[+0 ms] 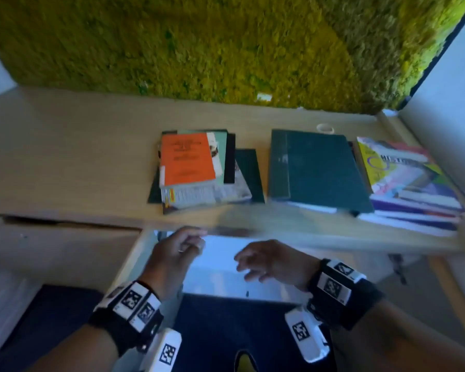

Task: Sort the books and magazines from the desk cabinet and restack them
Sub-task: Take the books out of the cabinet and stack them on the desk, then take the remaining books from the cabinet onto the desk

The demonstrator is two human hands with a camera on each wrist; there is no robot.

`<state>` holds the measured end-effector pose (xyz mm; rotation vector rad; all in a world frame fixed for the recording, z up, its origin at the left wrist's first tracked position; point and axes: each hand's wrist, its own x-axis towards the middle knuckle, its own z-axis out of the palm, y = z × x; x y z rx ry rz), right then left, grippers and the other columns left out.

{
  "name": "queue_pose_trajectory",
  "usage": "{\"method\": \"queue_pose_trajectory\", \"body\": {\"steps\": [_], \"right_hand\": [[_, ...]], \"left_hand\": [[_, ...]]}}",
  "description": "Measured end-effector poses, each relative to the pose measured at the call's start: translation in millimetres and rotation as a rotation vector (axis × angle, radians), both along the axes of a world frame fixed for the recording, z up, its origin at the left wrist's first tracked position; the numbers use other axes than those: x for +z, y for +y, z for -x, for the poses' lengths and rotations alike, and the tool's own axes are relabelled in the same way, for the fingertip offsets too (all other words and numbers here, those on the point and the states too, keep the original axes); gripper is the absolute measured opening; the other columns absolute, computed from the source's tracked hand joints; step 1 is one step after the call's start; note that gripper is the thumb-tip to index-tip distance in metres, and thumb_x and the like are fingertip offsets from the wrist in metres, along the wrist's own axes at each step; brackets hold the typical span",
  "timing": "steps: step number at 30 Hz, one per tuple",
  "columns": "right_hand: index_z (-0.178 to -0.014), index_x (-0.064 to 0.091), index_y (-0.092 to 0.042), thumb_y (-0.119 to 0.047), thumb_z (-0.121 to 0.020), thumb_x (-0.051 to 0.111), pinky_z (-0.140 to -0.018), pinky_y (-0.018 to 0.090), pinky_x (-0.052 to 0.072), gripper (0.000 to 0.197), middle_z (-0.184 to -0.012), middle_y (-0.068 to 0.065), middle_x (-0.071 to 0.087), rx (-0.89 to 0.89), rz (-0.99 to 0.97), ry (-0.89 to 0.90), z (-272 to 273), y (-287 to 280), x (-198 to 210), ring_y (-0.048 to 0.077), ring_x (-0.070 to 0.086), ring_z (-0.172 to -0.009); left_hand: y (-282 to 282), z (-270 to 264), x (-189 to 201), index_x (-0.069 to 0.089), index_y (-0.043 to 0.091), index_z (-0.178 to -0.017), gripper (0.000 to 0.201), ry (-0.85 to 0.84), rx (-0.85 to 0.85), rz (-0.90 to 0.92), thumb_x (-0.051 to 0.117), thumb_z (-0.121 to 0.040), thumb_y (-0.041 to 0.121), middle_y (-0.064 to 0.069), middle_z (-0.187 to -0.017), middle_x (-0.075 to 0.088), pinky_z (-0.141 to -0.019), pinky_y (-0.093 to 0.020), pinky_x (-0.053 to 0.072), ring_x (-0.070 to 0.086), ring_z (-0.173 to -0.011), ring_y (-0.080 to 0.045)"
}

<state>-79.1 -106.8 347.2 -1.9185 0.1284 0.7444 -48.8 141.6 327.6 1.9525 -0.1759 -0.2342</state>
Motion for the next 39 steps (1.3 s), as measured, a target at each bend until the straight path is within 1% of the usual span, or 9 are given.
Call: {"method": "queue_pose_trajectory", "body": {"steps": [4,8,13,17,22,28,31,36,39], "right_hand": [[-0.128,0.063,-0.019,-0.038,-0.101,0.057,-0.094,0.044,0.059,0.034,-0.124,0.004,0.070,0.216,0.284,0.137,45.7,-23.9,-83.5,0.019,0.074,-0.107],[-0.116,0.062,-0.024,-0.035,-0.098,0.064,-0.063,0.027,0.057,0.021,-0.115,0.007,0.070,0.008,0.371,0.151,24.9,-80.6,-172.3,0.023,0.073,-0.096],[-0.141,0.052,-0.021,-0.037,-0.098,0.065,-0.094,0.049,0.056,0.048,-0.140,0.011,0.059,-0.223,0.435,0.005,-64.5,-160.1,-275.9,0.031,0.065,-0.114],[-0.147,0.045,-0.025,-0.040,-0.098,0.064,-0.088,0.054,0.059,0.054,-0.155,0.006,0.047,-0.358,0.369,-0.046,-127.5,-219.0,-324.7,0.034,0.058,-0.128],[-0.157,0.032,-0.025,-0.040,-0.098,0.065,-0.095,0.057,0.053,0.069,-0.158,0.015,0.039,-0.389,0.546,-0.197,-172.5,-280.7,-351.3,0.042,0.048,-0.135],[-0.136,0.051,-0.045,-0.044,-0.082,0.082,-0.093,0.037,0.045,0.063,-0.130,-0.002,0.057,-0.154,0.529,-0.431,-225.8,-346.5,-369.8,0.023,0.060,-0.109],[-0.157,0.033,-0.012,-0.024,-0.089,0.079,-0.102,0.030,0.044,0.083,-0.149,0.007,0.047,-0.104,0.559,-0.449,-253.7,-368.5,-383.8,0.030,0.055,-0.131],[-0.164,0.005,-0.021,-0.096,-0.045,0.068,-0.117,0.054,0.033,0.154,-0.164,0.012,0.035,-0.109,0.661,-0.401,-303.2,-399.9,-419.9,0.041,0.036,-0.147],[-0.164,0.009,-0.019,-0.104,-0.050,0.050,-0.122,0.050,0.027,0.147,-0.168,0.011,0.022,-0.033,0.752,-0.358,-299.4,-386.0,-416.8,0.037,0.024,-0.154]], "left_hand": [[-9.1,34.6,-95.8,0.065,0.042,-0.106,0.023,0.205,-0.318,-0.169,0.067,-0.086,0.030,0.006,-0.113,0.069,-0.090,-0.028,0.048,0.067,-0.105,-0.004],[-34.8,-8.0,-169.4,0.058,0.034,-0.126,0.033,0.216,-0.438,-0.413,0.064,-0.094,0.042,-0.001,-0.134,0.055,-0.100,-0.037,0.047,0.057,-0.123,-0.021],[-69.6,-131.4,-244.4,0.066,0.028,-0.119,0.030,-0.100,-0.204,-0.613,0.064,-0.093,0.044,-0.006,-0.135,0.058,-0.096,-0.032,0.047,0.060,-0.117,-0.029],[-81.0,-205.7,-275.4,0.070,0.017,-0.121,0.029,-0.252,-0.010,-0.690,0.059,-0.099,0.033,-0.008,-0.140,0.059,-0.099,-0.030,0.042,0.057,-0.125,-0.031],[-97.8,-278.8,-305.6,0.059,0.028,-0.126,0.032,-0.242,-0.016,-0.829,0.059,-0.095,0.035,-0.011,-0.125,0.061,-0.069,-0.030,0.045,0.062,-0.094,-0.031],[-136.4,-331.5,-337.7,0.015,0.014,-0.160,0.095,-0.218,-0.044,-1.011,0.071,-0.089,0.043,-0.013,-0.166,0.019,-0.115,-0.043,0.035,0.033,-0.146,-0.035],[-154.2,-342.8,-342.9,0.010,0.006,-0.160,0.091,-0.149,-0.079,-1.059,0.063,-0.096,0.043,-0.012,-0.168,0.010,-0.121,-0.042,0.025,0.020,-0.152,-0.033],[-161.1,-353.5,-363.4,-0.002,0.012,-0.161,0.108,-0.011,-0.166,-1.084,0.057,-0.088,0.067,-0.010,-0.169,0.000,-0.122,-0.042,0.022,0.012,-0.155,-0.030],[-159.2,-345.8,-356.3,0.006,0.017,-0.162,0.111,-0.029,-0.222,-1.144,0.052,-0.081,0.080,-0.007,-0.169,0.005,-0.122,-0.042,0.023,0.016,-0.154,-0.029]]}}
